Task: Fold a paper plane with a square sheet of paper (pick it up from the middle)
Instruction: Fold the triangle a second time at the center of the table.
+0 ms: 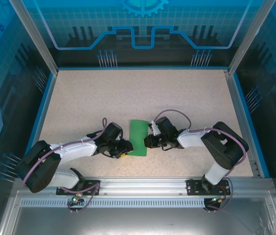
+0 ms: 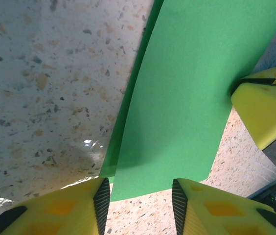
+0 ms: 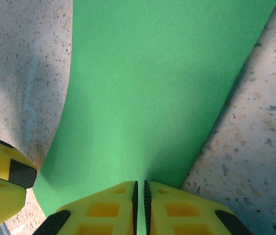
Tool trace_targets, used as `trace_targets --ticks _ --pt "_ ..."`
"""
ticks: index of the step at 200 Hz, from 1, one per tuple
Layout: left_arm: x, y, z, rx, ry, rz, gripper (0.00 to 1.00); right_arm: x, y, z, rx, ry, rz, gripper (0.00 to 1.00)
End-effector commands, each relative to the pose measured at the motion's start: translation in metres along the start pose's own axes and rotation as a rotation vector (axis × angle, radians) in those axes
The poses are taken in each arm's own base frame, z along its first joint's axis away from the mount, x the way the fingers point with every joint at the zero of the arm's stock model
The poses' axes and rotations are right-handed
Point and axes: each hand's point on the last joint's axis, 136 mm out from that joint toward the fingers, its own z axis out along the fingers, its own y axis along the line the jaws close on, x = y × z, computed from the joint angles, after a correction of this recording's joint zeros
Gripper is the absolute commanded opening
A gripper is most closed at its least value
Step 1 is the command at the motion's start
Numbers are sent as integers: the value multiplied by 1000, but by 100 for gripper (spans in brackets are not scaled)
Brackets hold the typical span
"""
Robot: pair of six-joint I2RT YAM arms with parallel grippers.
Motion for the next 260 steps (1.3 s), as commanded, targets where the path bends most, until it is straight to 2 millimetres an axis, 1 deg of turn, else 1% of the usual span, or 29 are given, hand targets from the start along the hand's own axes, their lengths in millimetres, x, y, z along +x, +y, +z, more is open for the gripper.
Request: trace_targets --ticks 1,24,41,75,128,151,200,231,260 --pt "4 -9 -2 28 18 8 38 33 -29 7 84 95 59 15" --pt "2 -13 -4 37 13 12 32 33 -29 7 85 95 59 15" --pt "3 -11 -5 22 15 18 29 34 -30 7 86 95 60 15" --pt "3 -8 -11 -4 3 30 27 34 -30 7 87 96 59 15" --pt "0 -19 -15 27 -6 44 25 32 -29 7 83 95 57 15" --pt "0 -18 -15 19 -5 48 22 33 -30 7 86 96 58 15" --pt "1 -14 -20 -4 -10 58 21 32 -30 6 86 93 58 14" --pt "2 -17 -19 0 0 65 20 33 -30 6 85 95 59 15" --pt "2 -17 -18 -3 4 67 15 33 -30 6 85 96 60 15"
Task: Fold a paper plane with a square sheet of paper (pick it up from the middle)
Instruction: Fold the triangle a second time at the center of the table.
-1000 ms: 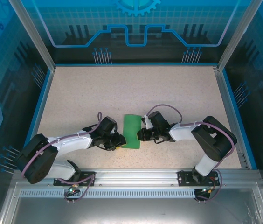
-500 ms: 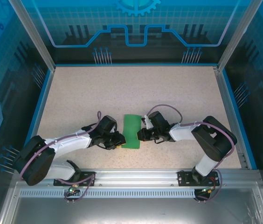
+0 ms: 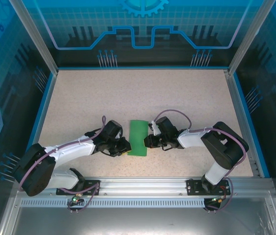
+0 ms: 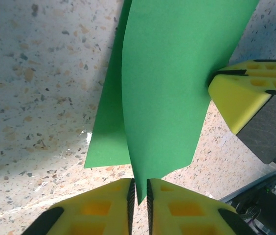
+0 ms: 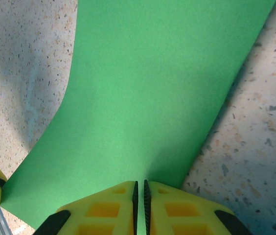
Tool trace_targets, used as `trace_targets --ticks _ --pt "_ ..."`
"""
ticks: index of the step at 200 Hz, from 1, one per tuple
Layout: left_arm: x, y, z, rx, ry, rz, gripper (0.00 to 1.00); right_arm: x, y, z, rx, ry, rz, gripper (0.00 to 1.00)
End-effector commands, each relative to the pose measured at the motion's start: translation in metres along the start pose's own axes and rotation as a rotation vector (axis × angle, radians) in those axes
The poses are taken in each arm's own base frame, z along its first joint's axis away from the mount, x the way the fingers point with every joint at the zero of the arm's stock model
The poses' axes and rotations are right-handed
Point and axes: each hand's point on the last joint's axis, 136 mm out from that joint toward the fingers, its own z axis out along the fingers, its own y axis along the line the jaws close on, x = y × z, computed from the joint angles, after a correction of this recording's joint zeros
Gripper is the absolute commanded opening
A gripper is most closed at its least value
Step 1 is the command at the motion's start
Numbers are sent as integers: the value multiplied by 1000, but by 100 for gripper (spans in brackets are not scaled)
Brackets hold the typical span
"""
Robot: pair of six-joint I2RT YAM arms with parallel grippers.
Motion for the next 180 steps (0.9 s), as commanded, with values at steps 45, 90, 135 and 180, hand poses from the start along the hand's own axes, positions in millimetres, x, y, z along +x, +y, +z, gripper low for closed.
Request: trace_targets --ticks 45,90,135,180 --pt "0 -8 -3 -8 13 41 7 33 -29 5 88 94 56 14" --pt "-3 -20 -1 -5 34 71 5 21 -19 -3 71 62 39 15" --pt "-5 -26 9 -15 75 93 5 4 -5 -13 26 15 31 19" --pt "-9 -36 16 -10 97 112 5 0 1 -22 16 -1 22 20"
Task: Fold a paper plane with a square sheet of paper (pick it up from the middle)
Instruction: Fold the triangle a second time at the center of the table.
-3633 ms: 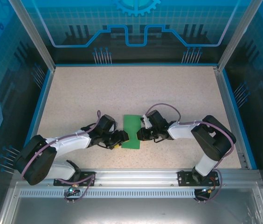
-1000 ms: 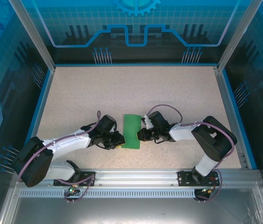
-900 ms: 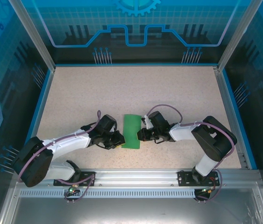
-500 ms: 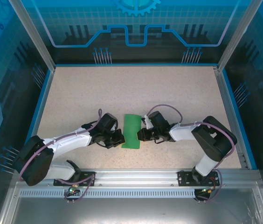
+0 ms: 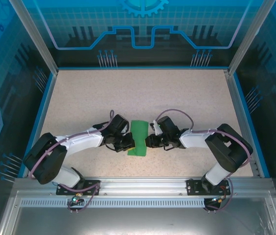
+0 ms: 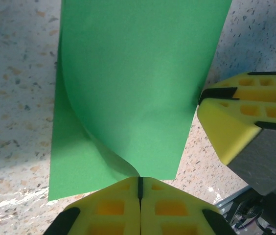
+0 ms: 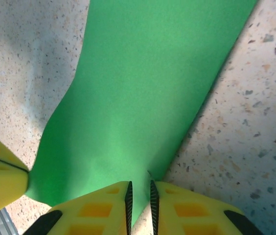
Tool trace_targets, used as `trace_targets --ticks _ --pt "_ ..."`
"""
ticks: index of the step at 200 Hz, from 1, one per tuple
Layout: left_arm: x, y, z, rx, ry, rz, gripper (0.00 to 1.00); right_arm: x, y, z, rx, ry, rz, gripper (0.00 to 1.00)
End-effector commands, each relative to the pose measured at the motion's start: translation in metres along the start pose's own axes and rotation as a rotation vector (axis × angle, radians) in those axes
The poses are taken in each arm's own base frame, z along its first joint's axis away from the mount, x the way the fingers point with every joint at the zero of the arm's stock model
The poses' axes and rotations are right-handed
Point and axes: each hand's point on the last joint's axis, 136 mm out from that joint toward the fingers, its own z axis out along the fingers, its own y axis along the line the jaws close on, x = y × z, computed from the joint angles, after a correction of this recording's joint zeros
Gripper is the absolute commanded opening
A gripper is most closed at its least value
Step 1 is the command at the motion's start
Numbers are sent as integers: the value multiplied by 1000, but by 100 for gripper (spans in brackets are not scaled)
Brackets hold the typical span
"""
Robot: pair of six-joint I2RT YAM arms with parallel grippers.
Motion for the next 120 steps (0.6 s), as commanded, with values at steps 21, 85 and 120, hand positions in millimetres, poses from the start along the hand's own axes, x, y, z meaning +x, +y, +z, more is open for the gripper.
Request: trace_targets --ticks 21,85,120 --pt "-1 -17 4 20 44 49 6 3 -2 -8 4 7 11 19" --pt "-12 -30 18 20 70 67 5 5 -2 -14 -1 -6 11 18" --pt "-19 -35 26 20 80 68 5 7 -4 -16 1 -7 12 18"
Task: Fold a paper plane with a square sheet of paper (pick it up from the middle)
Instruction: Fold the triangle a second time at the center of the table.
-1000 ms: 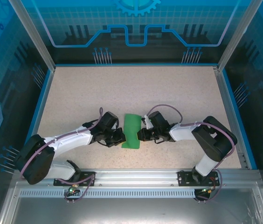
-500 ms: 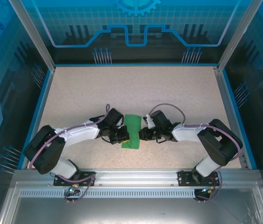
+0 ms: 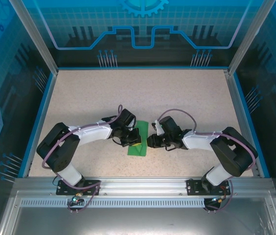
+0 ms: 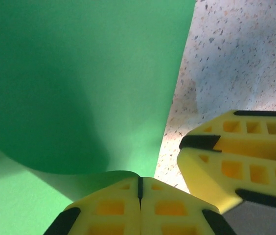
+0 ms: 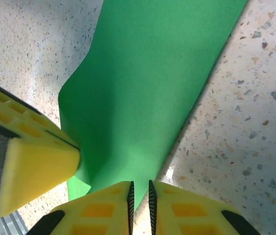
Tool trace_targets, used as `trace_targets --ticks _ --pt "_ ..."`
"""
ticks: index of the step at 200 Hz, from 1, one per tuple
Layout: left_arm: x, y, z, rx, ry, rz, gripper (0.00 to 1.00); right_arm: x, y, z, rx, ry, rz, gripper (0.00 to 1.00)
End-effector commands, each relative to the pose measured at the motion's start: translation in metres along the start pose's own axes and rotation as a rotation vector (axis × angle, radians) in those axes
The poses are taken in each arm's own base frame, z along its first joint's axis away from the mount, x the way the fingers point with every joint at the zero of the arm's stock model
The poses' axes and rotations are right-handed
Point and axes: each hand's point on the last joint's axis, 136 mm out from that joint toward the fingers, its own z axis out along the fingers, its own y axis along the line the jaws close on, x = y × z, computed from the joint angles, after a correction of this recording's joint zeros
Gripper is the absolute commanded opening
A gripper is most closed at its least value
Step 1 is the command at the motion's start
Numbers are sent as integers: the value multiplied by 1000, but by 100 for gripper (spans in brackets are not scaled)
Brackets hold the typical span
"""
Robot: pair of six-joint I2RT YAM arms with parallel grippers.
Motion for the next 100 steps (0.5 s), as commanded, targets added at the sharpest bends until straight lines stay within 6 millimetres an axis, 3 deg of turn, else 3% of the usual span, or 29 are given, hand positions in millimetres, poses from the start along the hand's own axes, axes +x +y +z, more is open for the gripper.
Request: trace_targets --ticks 1,100 --pt "0 -9 5 14 34 25 5 5 -5 -5 4 5 11 18" --pt "-15 -12 27 4 44 16 4 11 -4 -17 1 -2 -2 18"
